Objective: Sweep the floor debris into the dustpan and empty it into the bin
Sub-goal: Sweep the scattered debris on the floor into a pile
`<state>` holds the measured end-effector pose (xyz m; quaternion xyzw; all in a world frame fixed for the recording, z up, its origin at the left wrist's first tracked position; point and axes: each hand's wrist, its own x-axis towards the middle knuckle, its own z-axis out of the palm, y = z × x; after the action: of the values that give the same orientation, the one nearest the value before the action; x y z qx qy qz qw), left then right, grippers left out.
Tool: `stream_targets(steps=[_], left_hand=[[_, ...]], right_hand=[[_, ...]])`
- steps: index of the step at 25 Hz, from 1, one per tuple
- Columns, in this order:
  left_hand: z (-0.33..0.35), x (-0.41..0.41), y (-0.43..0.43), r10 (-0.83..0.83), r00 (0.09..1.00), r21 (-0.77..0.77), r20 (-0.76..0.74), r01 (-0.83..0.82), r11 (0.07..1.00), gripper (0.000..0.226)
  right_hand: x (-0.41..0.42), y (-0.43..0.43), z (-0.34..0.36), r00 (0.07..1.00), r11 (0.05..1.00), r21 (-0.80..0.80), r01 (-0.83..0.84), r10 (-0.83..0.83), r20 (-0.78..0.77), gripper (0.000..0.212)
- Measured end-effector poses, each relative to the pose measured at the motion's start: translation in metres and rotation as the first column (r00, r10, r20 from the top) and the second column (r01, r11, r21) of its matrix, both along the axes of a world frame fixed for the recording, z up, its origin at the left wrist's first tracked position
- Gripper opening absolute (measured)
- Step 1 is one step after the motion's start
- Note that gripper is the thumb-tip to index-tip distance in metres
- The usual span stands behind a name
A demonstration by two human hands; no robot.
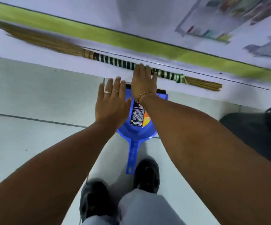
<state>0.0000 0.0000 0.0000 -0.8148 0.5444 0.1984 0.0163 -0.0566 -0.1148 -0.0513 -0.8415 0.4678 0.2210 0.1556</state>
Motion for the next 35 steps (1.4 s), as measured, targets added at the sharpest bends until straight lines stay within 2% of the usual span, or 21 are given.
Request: stream_targets(steps=[3,5,9,13,16,20,22,27,31,33,35], left_hand=[[-0.049,-0.002,-0.001,0.093,0.995,0.010,0.021,-0.093,0.996,0.061],[-0.065,-0.007,0.006,0.122,0.992,0.007,0.011,-0.122,0.992,0.060],[-0.040,-0.005,0.028,0.133,0.991,0.032,0.003,-0.133,0.991,0.057],[0.043,-0.004,0.067,0.198,0.980,0.101,-0.029,-0.195,0.976,0.057],[0.116,-0.006,0.087,0.263,0.962,0.135,-0.073,-0.252,0.958,0.057],[0.208,-0.004,0.128,0.217,0.969,0.054,-0.120,-0.212,0.976,0.051],[0.247,-0.002,0.151,0.214,0.968,0.035,-0.129,-0.211,0.977,0.050],[0.314,0.011,0.204,0.265,0.955,0.050,-0.136,-0.260,0.964,0.047],[0.329,0.010,0.248,0.264,0.956,0.031,-0.129,-0.262,0.965,0.046],[0.329,0.007,0.274,0.280,0.954,0.042,-0.109,-0.277,0.960,0.051],[0.326,-0.001,0.301,0.315,0.941,0.083,-0.122,-0.306,0.948,0.051]], right_hand=[[0.006,-0.017,-0.043,0.997,0.996,-0.068,0.059,-0.063,-0.053,0.056],[0.003,-0.024,-0.052,0.997,0.987,-0.157,0.019,-0.031,-0.075,0.051],[0.000,-0.014,-0.019,0.994,0.985,-0.160,-0.071,0.056,-0.095,0.046],[-0.010,0.031,0.060,0.994,0.999,-0.012,-0.039,0.038,-0.104,0.042],[-0.014,0.061,0.146,0.988,0.989,0.090,-0.115,0.123,-0.089,0.046],[-0.006,0.111,0.269,0.972,0.922,0.380,-0.080,0.156,-0.174,0.042],[0.001,0.141,0.313,0.960,0.886,0.462,-0.047,0.168,-0.224,0.041],[0.015,0.209,0.371,0.978,0.818,0.549,0.170,-0.073,-0.195,0.058],[0.011,0.240,0.376,0.965,0.817,0.515,0.259,-0.241,-0.103,0.055],[0.002,0.258,0.372,0.952,0.779,0.552,0.298,-0.285,-0.113,0.059],[-0.007,0.278,0.367,0.938,0.779,0.527,0.340,-0.325,-0.125,0.052]])
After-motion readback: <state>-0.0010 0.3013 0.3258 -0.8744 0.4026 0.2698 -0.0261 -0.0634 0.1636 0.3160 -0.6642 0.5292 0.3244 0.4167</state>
